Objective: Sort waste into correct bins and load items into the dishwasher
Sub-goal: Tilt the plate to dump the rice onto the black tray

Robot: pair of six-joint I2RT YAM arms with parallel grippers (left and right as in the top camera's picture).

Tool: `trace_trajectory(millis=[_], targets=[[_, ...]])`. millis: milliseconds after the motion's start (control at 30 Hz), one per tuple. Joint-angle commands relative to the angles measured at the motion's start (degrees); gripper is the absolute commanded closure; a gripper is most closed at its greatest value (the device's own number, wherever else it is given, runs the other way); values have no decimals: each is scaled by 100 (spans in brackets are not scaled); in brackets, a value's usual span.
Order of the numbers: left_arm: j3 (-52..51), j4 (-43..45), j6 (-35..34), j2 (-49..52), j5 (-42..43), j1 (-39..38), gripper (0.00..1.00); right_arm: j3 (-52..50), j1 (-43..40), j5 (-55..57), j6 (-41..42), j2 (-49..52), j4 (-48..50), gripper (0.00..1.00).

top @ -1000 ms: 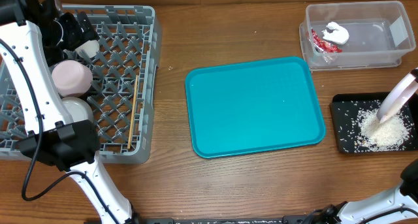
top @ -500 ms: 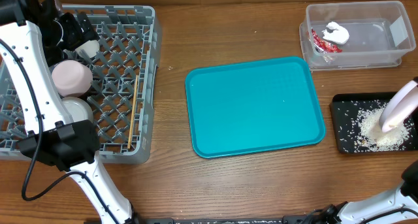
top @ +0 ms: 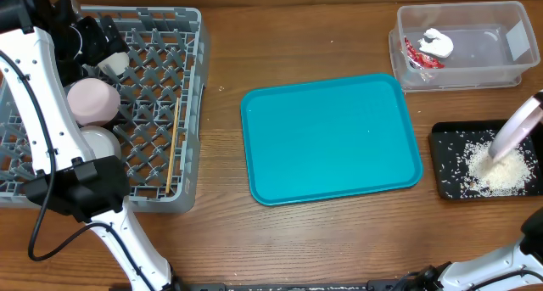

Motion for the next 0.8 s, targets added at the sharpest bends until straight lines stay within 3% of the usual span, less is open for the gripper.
trace_trajectory(millis=[0, 67, 100, 167, 233, 333, 367, 467, 500, 567, 700, 767], targets=[[7, -11, -61, -184, -17, -13, 0, 138, -17, -662, -673, -142, -24, 96], [7, -11, -61, -184, -17, -13, 0, 138, -17, -826, -999, -142, -146, 96], [7, -11, -61, -184, -17, -13, 0, 138, -17, -660, -811, -142, -138, 96], [7, -11, -61, -184, -17, -13, 0, 138, -17, 238, 332, -142, -52, 96], [7, -11, -61, -184, -20, -13, 0, 138, -17, 411, 629, -142, 13, 96], [7, -11, -59, -184, -20, -13, 0, 138, -11, -527, -741, -142, -79, 96], [7, -11, -61, -184, -20, -13, 0, 138, -11, -487, -802, -142, -125, 96], [7, -11, -59, -184, -17, -13, 0, 138, -11, 678, 815, -142, -85, 96], [7, -11, -61, -184, -17, -13, 0, 138, -11, 393, 629, -142, -26, 96], [7, -11, -61, -184, -17, -13, 0, 138, 0, -468, -514, -142, -111, 96], [7, -11, -61, -184, -17, -13, 0, 138, 4, -498, -297, -142, -221, 96], [7, -11, -61, -184, -17, -13, 0, 138, 13, -1287, -1193, -144, -396, 96]])
